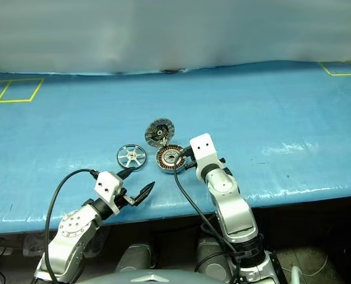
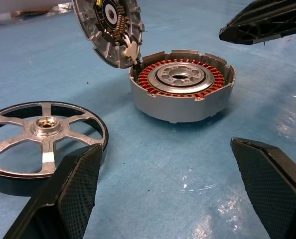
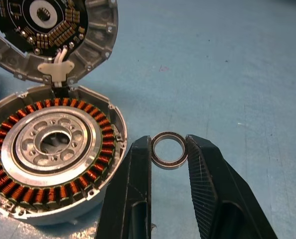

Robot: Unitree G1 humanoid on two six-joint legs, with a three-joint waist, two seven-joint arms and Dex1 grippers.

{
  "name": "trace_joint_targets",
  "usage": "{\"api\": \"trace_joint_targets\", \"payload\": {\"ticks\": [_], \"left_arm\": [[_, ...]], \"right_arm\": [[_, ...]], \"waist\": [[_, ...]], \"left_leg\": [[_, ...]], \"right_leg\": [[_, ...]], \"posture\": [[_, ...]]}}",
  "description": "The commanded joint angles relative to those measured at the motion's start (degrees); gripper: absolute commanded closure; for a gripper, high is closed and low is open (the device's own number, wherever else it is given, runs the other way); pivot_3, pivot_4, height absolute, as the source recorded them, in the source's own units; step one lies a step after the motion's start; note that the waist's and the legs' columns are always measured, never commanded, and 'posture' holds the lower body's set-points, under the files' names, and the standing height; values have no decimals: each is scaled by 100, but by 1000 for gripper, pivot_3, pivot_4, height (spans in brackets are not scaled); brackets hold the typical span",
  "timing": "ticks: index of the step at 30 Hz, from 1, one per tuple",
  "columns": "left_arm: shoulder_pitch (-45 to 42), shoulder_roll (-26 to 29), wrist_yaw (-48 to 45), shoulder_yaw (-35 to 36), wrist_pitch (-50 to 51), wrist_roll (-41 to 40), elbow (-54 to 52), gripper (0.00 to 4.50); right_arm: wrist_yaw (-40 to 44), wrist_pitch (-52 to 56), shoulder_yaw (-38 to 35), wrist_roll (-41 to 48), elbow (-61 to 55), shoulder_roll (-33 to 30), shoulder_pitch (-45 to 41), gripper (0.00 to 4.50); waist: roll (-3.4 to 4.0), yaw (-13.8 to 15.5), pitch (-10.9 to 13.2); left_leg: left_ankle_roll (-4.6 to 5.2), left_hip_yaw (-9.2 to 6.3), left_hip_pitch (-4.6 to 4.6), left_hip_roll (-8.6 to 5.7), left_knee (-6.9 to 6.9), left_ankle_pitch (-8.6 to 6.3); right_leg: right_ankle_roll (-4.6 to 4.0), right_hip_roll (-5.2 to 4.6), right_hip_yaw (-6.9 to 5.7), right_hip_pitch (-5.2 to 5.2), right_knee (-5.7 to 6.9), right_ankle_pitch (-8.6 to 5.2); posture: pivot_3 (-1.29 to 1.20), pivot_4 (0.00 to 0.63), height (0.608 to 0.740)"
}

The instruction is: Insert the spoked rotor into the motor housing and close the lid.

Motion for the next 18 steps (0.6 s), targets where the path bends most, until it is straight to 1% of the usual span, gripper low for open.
{"api": "trace_joint_targets", "payload": {"ticks": [1, 11, 18], "left_arm": [[26, -17, 33, 55, -6, -74, -253, 0], [97, 11, 59, 70, 88, -85, -366, 0], [139, 10, 65, 68, 143, -95, -418, 0]], "right_arm": [[-61, -252, 20, 87, 191, 194, -167, 3827], [-39, -875, 197, 135, 1019, 516, -411, 3827], [-12, -924, 317, 152, 1083, 650, -412, 3827]], "waist": [[0, 2, 0], [0, 0, 0], [0, 0, 0]], "left_leg": [[0, 0, 2, 0, 0, 0], [1, 0, 1, 0, 2, 0], [1, 0, 2, 1, 3, 1]], "right_leg": [[0, 1, 0, 2, 1, 0], [0, 3, 3, 2, 2, 1], [1, 3, 4, 2, 4, 2]], "posture": [[0, 150, 740], [0, 150, 740], [0, 150, 740]]}}
